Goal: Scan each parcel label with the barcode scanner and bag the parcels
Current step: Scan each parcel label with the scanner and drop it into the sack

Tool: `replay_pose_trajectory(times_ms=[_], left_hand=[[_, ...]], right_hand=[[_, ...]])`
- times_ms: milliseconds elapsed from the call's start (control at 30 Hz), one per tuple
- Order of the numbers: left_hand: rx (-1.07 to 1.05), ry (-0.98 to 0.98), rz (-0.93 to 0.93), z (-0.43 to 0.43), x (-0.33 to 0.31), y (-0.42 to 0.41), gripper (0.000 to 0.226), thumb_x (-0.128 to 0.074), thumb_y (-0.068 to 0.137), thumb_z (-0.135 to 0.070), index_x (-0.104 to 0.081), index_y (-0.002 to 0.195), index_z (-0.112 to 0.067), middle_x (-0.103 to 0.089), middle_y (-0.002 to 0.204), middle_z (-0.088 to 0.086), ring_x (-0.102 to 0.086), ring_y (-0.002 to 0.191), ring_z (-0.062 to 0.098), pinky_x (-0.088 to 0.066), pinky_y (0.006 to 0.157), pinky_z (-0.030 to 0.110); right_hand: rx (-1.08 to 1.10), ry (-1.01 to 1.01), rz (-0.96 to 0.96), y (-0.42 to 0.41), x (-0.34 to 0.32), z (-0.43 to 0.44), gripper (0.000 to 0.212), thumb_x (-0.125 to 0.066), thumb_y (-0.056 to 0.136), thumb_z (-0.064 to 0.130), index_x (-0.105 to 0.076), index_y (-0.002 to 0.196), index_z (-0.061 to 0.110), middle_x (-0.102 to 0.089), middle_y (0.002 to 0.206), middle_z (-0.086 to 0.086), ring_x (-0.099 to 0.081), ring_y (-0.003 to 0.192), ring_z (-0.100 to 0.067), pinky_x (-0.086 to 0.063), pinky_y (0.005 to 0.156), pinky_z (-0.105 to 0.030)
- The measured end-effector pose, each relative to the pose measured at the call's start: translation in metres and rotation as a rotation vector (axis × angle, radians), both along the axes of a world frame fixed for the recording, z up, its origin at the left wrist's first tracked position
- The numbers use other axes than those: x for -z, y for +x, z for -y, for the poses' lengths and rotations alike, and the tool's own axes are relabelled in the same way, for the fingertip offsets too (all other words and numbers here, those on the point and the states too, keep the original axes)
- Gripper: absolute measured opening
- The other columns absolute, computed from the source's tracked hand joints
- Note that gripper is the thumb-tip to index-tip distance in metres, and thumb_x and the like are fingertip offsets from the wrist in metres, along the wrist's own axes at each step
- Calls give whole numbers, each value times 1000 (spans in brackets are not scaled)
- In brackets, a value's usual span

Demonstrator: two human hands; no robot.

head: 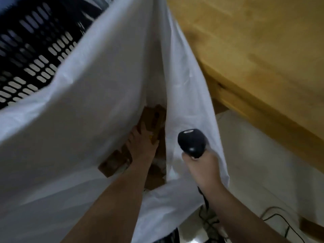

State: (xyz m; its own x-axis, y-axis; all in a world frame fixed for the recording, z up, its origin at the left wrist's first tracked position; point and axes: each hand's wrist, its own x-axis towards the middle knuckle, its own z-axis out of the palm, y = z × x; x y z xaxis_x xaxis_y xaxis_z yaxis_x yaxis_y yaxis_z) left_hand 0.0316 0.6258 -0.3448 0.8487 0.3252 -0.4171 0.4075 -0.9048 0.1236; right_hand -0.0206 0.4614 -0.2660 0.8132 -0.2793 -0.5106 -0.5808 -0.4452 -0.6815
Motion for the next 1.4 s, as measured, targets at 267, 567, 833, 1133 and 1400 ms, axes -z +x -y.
replay_pose_trajectory(times_ms=[267, 567, 833, 1133, 1400], left_hand=[[11, -54, -6, -14, -9, -13, 68, -54, 91, -48, -29, 146, -18, -33, 146, 14, -29, 135, 36, -30, 110, 47], [69, -187, 113, 2, -134, -34, 58, -59, 90, -35, -41, 137, -7, -44, 134, 20, -42, 120, 38, -42, 98, 44], [273, -272, 240, 56, -248, -20, 60, -53, 95, -38, -31, 146, -15, -34, 146, 10, -34, 131, 30, -33, 106, 40], [403, -370, 292, 155, -314, 18, 62, -58, 92, -32, -32, 146, -15, -34, 145, 12, -32, 131, 31, -32, 105, 39], [542, -443, 310, 282, -341, 26, 61, -58, 93, -34, -34, 145, -15, -37, 142, 11, -33, 130, 31, -31, 106, 38]], right_hand=[[-2, -45, -12, -3, -8, 1, 27, -70, 78, 19, -49, 61, 17, -55, 56, -7, -58, 61, -29, -42, 57, -33], [-26, -8, 27, -13, -89, 8, 28, -70, 81, 29, -54, 61, 19, -59, 58, -3, -62, 63, -24, -43, 57, -28], [33, 32, 94, -3, -165, 44, 27, -70, 83, 33, -60, 64, 16, -61, 61, -3, -62, 66, -23, -42, 59, -27], [223, -45, 153, 0, -221, 143, 33, -68, 82, 30, -51, 56, 19, -49, 50, 2, -52, 53, -22, -33, 53, -28], [407, -29, 269, 1, -257, 267, 16, -67, 80, 23, -64, 75, 7, -60, 62, -7, -67, 68, -35, -50, 59, -36]])
